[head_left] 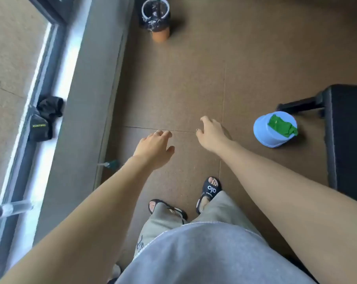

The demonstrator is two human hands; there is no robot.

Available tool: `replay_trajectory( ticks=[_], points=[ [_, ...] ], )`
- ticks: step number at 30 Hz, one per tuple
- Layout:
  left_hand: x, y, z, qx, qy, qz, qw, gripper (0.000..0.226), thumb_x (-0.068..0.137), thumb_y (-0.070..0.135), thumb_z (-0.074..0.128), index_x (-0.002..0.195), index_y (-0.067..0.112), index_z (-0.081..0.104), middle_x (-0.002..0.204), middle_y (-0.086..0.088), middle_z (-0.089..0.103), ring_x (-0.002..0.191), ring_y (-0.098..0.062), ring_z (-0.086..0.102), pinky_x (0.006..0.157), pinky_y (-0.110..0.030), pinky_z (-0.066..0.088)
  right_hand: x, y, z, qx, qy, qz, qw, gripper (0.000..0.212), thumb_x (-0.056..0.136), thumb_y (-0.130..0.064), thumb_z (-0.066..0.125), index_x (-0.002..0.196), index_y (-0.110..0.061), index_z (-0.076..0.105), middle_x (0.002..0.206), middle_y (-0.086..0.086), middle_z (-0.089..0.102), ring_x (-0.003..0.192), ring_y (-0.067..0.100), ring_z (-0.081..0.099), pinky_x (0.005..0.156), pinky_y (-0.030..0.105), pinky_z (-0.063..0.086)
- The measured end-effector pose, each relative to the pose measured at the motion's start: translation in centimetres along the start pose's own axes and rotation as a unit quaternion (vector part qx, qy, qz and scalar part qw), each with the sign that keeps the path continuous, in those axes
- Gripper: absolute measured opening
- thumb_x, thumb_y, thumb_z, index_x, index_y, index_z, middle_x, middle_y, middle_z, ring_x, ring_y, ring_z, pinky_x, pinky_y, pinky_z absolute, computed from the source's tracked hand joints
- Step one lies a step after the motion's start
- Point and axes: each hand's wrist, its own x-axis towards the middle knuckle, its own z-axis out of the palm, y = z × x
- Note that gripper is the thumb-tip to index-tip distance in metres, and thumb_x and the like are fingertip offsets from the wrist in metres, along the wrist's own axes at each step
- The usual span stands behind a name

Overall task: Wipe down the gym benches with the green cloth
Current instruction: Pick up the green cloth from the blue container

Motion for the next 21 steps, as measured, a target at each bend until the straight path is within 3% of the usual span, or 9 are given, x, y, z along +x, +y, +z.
replay_trajectory(
  ticks=[7,12,18,21],
  points=[
    [8.9,14.4,-3.5,0.044,-0.018,0.117,0.992,0.048,0.107,0.038,0.049,0.152,0.021,0.042,0.151,-0.006,0.050,0.126,-0.032,0.056,0.101,-0.042,0.044,1.9,11.7,-8.0,0.091,0.064,0.082,0.990,0.043,0.106,-0.029,0.046,0.147,-0.015,0.042,0.134,0.015,0.055,0.114,0.038,0.060,0.089,0.040,0.050],
    [14.5,21.9,-5.1,0.087,-0.049,0.196,0.976,0.048,0.106,0.038,0.051,0.151,0.022,0.044,0.149,-0.006,0.051,0.125,-0.034,0.057,0.101,-0.040,0.043,3.1,18.0,-11.8,0.174,0.071,0.146,0.971,0.038,0.104,-0.024,0.047,0.138,-0.008,0.046,0.106,0.015,0.061,0.100,0.037,0.063,0.075,0.037,0.045],
    [22.5,29.3,-6.0,0.129,-0.093,0.275,0.948,0.047,0.104,0.033,0.054,0.149,0.021,0.044,0.148,-0.007,0.051,0.130,-0.031,0.053,0.105,-0.039,0.041,5.4,23.2,-15.6,0.259,0.109,0.230,0.932,0.043,0.101,-0.024,0.051,0.140,-0.007,0.047,0.135,0.021,0.060,0.124,0.040,0.056,0.102,0.044,0.047],
    [27.0,33.2,-5.7,0.145,-0.125,0.316,0.929,0.048,0.103,0.032,0.055,0.148,0.021,0.044,0.150,-0.007,0.049,0.129,-0.031,0.054,0.103,-0.039,0.043,6.7,26.7,-16.9,0.299,0.130,0.276,0.904,0.043,0.104,-0.022,0.049,0.143,-0.004,0.046,0.143,0.021,0.054,0.131,0.039,0.051,0.103,0.037,0.043]
  ],
)
